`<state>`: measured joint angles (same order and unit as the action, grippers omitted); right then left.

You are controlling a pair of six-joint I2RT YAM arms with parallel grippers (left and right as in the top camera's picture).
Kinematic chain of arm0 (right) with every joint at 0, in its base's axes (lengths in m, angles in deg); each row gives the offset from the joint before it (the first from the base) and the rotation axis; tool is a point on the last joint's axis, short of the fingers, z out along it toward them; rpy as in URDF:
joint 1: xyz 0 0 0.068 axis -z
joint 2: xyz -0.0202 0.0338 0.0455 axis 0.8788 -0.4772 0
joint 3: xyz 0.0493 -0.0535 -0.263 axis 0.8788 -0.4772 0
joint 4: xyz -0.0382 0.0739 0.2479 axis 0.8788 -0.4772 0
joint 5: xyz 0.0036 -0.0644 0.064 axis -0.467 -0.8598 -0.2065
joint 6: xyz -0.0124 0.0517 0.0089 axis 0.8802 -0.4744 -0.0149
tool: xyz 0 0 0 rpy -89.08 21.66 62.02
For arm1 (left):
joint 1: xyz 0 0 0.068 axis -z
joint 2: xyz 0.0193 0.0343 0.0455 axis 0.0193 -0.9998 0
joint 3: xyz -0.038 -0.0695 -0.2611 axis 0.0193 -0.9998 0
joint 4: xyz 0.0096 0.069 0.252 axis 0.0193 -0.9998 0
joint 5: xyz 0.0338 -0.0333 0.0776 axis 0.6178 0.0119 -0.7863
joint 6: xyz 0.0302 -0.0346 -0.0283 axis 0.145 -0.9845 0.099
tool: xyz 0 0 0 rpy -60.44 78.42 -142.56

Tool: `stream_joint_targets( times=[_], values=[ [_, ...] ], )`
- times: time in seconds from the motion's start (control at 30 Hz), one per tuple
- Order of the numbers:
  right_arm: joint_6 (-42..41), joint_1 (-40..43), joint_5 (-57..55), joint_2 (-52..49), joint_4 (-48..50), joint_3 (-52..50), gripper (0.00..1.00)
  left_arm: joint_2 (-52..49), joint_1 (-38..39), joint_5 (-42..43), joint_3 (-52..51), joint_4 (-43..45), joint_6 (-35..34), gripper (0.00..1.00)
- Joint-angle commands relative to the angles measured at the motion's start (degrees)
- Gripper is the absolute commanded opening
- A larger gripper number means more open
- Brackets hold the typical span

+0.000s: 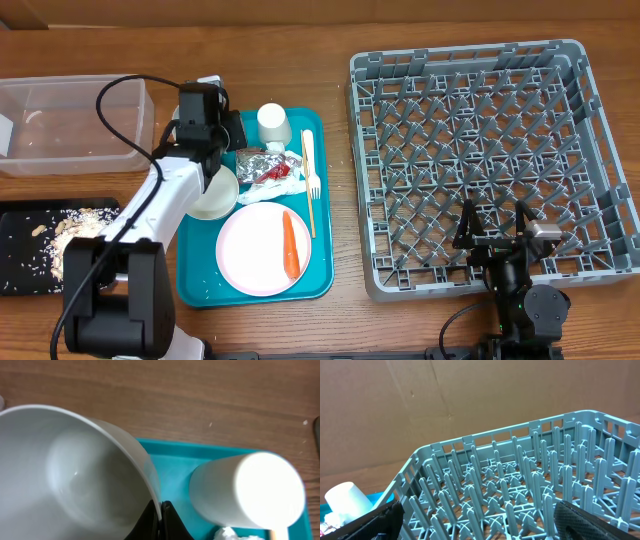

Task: Sort waste into correct bins and load items into the dishwasher rack
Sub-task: 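Place the empty grey bowl back on the teal tray with the left gripper, then move the left gripper right toward the white plate with the carrot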

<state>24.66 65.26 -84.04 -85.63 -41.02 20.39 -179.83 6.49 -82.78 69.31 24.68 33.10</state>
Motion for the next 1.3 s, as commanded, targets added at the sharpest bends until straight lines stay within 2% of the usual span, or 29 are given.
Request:
stream_joint_targets(
  times=[0.0, 0.17, 0.23, 0.57, 0.7, 0.9, 0.97, 1.0, 1.13, 1.23, 1.27],
  values=[
    [0.42, 0.48, -0.33, 0.57, 0.28, -0.59, 1.00, -0.72, 0.37, -0.63, 0.02, 0.13, -0.22, 0.06],
    [0.42, 0.48, -0.33, 0.57, 0.28, -0.59, 1.00, -0.72, 0.37, -0.22, 0.02, -0.07, -0.20, 0.17],
    [0.42, 0.48, -0.35, 0.57, 0.28, -0.59, 1.00, -0.72, 0.37, 0.57, 0.02, -0.44, -0.15, 0.27],
    [0.42, 0.48, -0.33, 0.57, 0.28, -0.59, 1.00, 0.31, 0.28, -0.15, 3.10, -3.19, 1.62, 0.33],
    [0.42, 0.48, -0.33, 0.57, 0.28, -0.61, 1.00, 2.47, 0.24, -0.39, 7.80, -8.20, 1.57, 0.39],
    [0.42, 0.48, -0.33, 0.57, 0.28, -0.59, 1.00, 6.82, 0.26, -0.24, 15.91, -17.97, 1.51, 0.40],
    [0.42, 0.48, -0.33, 0.57, 0.28, -0.59, 1.00, 8.46, 0.26, 0.07, 18.32, -21.84, 1.51, 0.63],
    [0.42, 0.48, -0.33, 0.57, 0.28, -0.59, 1.00, 9.09, 0.26, 0.33, 19.12, -23.17, 1.51, 0.70],
    [0.42, 0.48, -0.33, 0.57, 0.28, -0.59, 1.00, 12.48, 0.26, 3.63, 21.31, -29.09, 1.49, 0.83],
    [0.42, 0.48, -0.35, 0.57, 0.28, -0.59, 1.00, 14.53, 0.26, 11.28, 21.35, -32.74, 1.51, 1.00],
    [0.42, 0.48, -0.33, 0.57, 0.28, -0.59, 1.00, 14.75, 0.28, 14.49, 21.35, -33.77, 1.53, 1.00]
  ],
)
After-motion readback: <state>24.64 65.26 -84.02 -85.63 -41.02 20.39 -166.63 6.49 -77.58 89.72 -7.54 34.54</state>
